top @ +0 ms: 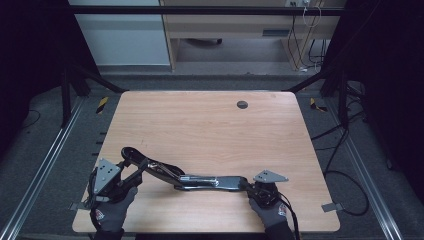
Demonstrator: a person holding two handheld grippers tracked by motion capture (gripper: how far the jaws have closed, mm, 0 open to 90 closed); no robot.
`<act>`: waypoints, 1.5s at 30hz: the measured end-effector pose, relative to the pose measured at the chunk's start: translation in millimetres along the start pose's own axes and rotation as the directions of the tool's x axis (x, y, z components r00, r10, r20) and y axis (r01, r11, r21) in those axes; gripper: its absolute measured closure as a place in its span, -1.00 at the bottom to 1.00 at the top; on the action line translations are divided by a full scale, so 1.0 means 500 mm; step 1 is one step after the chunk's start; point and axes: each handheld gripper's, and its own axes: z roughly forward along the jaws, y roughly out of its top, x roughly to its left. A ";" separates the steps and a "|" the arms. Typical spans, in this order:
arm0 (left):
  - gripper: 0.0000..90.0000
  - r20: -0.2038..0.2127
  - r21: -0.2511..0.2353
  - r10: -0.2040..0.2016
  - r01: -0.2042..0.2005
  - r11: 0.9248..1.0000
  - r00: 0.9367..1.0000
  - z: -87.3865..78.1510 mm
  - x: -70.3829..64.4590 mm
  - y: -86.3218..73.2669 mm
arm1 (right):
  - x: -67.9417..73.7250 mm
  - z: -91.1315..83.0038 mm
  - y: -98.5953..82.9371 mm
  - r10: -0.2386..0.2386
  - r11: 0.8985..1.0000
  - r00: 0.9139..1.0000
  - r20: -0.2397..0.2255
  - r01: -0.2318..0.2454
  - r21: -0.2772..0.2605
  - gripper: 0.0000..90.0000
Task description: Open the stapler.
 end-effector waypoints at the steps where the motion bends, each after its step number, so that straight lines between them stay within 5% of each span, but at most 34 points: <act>1: 0.17 -0.003 0.000 0.002 -0.002 1.000 1.000 0.000 -0.001 0.000 | 0.000 0.000 0.000 0.006 1.000 1.000 -0.002 -0.006 0.001 1.00; 16: 0.11 -0.023 0.002 0.013 -0.013 1.000 1.000 -0.002 0.001 -0.004 | 0.002 0.002 0.002 0.002 1.000 1.000 0.030 -0.002 0.004 1.00; 32: -0.26 -0.036 0.019 0.023 -0.022 1.000 0.999 -0.018 0.001 -0.004 | 0.003 -0.017 0.007 -0.005 1.000 1.000 0.027 0.006 -0.029 0.92; 45: -0.43 -0.035 0.101 0.040 -0.036 0.994 0.999 -0.041 0.002 -0.042 | -0.006 -0.030 0.002 0.008 1.000 1.000 0.025 -0.007 -0.025 0.81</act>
